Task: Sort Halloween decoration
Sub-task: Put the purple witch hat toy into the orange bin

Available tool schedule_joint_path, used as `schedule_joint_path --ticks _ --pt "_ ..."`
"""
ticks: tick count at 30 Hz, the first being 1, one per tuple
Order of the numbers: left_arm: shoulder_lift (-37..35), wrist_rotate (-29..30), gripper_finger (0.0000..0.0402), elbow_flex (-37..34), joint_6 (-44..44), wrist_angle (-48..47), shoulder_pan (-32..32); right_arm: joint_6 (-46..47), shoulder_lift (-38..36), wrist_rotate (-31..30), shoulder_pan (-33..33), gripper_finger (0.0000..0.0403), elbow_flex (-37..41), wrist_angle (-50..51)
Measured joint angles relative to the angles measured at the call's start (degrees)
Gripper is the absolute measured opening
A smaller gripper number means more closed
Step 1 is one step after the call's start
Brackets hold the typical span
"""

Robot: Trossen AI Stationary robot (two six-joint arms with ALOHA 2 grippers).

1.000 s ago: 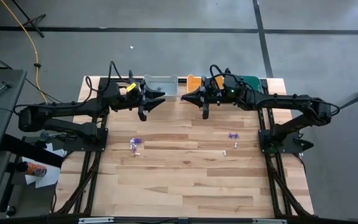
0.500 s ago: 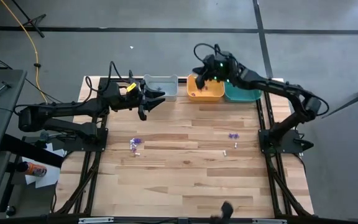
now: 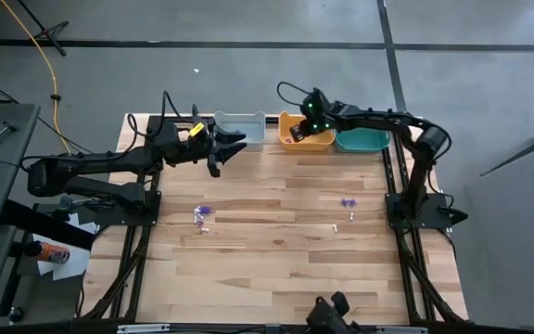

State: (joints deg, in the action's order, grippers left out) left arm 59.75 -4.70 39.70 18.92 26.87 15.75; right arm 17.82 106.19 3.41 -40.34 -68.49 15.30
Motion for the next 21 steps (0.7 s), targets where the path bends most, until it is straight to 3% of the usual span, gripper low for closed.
schedule_joint_path --ticks 7,13,21 --pt "0.0 0.1 0.0143 0.0 0.0 0.0 0.0 5.9 0.8 -5.7 0.0 0.0 0.0 0.3" --pt "0.0 0.1 0.0143 0.0 0.0 0.0 0.0 18.5 0.8 -8.4 -0.2 0.0008 0.0 1.2" --pt "0.0 0.1 0.0143 0.0 0.0 0.0 0.0 19.7 0.8 -7.3 -0.2 0.0088 0.0 1.8"
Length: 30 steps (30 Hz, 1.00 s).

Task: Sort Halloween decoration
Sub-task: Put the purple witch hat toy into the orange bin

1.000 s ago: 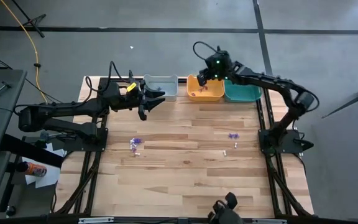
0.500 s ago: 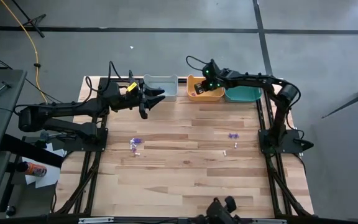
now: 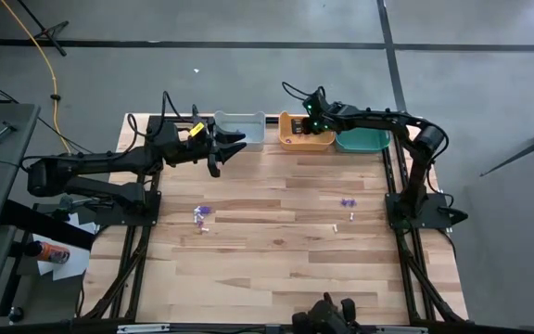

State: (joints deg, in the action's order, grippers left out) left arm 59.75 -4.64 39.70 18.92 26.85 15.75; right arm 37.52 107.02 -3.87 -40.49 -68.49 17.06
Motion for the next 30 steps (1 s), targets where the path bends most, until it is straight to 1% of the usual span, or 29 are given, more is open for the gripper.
schedule_joint_path --ticks 5,8,12,16,19,23,28,30 --pt "0.0 0.0 0.0143 0.0 0.0 0.0 0.0 -0.8 -2.1 1.9 -0.3 0.0152 0.0 0.0" --pt "0.0 0.0 0.0143 0.0 0.0 0.0 0.0 -4.3 -5.6 4.9 -0.8 0.0176 0.0 -1.3" --pt "0.0 0.0 0.0143 0.0 0.0 0.0 0.0 -11.0 -13.2 10.3 -1.2 0.0187 0.0 -2.1" --pt "0.0 0.0 0.0143 0.0 0.0 0.0 0.0 -15.9 -21.2 15.4 1.0 0.0188 0.0 -2.1" --pt "0.0 0.0 0.0143 0.0 0.0 -0.1 0.0 -17.4 -26.5 17.5 4.5 0.0188 0.0 -2.0" --pt "0.0 0.1 0.0143 0.0 0.0 -0.1 0.0 -19.8 -31.6 17.5 11.8 0.0188 0.0 -2.0" --pt "0.0 0.1 0.0143 0.0 0.5 -0.3 0.0 -24.6 -34.0 17.6 23.6 0.0188 -0.1 -2.8" --pt "0.0 0.1 0.0143 0.0 0.5 -0.3 0.0 -27.4 -34.0 16.3 27.7 0.0188 -0.1 -3.1"
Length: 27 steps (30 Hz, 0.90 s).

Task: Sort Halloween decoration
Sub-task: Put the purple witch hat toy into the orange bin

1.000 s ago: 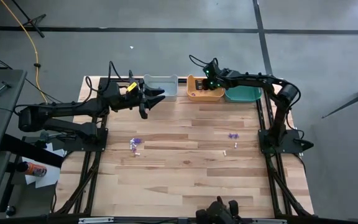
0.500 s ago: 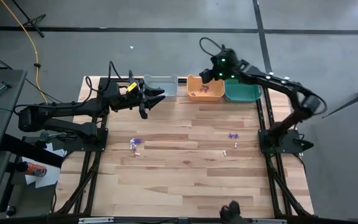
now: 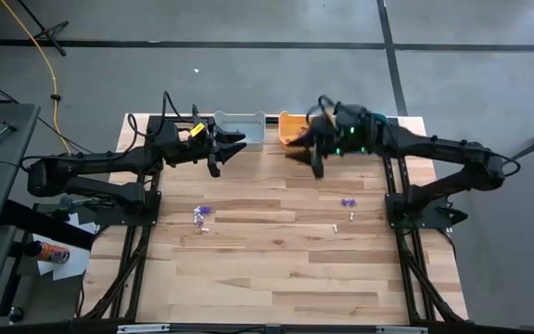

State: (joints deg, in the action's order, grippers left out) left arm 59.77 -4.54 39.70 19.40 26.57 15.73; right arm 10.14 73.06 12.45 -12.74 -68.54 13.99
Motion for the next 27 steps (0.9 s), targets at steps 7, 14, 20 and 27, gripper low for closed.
schedule_joint_path --ticks 7,14,20,27 --pt "0.0 0.0 0.0143 0.0 0.0 -0.1 0.0 -13.9 1.1 -12.7 8.1 0.0188 0.0 0.2" --pt "0.0 0.1 0.0143 0.0 -1.8 -2.0 0.0 -10.6 1.1 -15.6 6.6 0.0188 0.0 -2.2" --pt "0.0 0.1 0.0143 0.0 -9.5 -5.3 -1.3 -7.5 0.7 -4.9 3.1 0.0188 0.0 -2.7" --pt "0.0 0.6 0.0143 0.3 -14.6 -8.4 -3.1 -7.6 0.7 -3.8 1.2 0.0188 0.0 -2.1"
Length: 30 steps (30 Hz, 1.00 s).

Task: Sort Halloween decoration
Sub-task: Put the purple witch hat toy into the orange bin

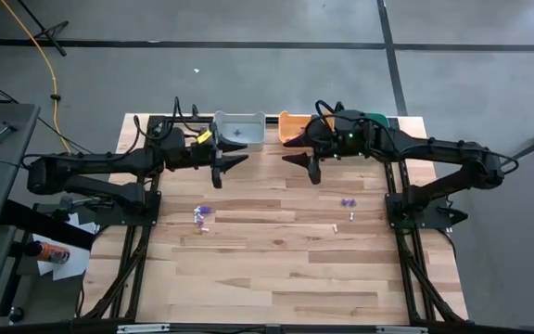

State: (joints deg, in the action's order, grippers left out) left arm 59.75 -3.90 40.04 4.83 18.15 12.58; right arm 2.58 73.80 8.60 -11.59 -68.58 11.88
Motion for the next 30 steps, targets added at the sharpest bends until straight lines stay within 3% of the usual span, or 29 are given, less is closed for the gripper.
schedule_joint_path --ticks 2,7,10,13,20,25,30 --pt "0.0 0.2 0.0143 2.7 -1.0 -8.8 -1.2 -0.3 0.0 0.0 -0.6 0.0188 0.0 0.7" --pt "0.8 0.2 0.0143 12.9 -4.9 -43.4 -7.0 -1.5 0.0 0.0 -2.5 0.0188 0.0 4.0" --pt "0.9 0.0 0.0143 13.9 -2.1 -60.0 -12.2 -1.5 0.0 0.0 -3.8 0.0188 0.0 4.9" --pt "0.9 -0.1 0.0143 11.9 2.4 -70.4 -18.6 -1.8 0.0 0.0 -5.0 0.0188 0.0 5.1" --pt "1.1 1.2 0.0142 0.8 12.3 -66.1 -30.8 -3.0 0.0 0.3 -6.2 0.0188 0.0 5.3" --pt "1.8 8.0 0.0142 -5.2 18.2 -61.9 -33.0 -3.0 0.0 0.4 -6.2 0.0188 0.0 6.4" --pt "1.9 11.4 0.0142 -7.8 15.6 -60.9 -33.0 -3.0 0.0 0.4 -6.2 0.0188 0.0 6.7"
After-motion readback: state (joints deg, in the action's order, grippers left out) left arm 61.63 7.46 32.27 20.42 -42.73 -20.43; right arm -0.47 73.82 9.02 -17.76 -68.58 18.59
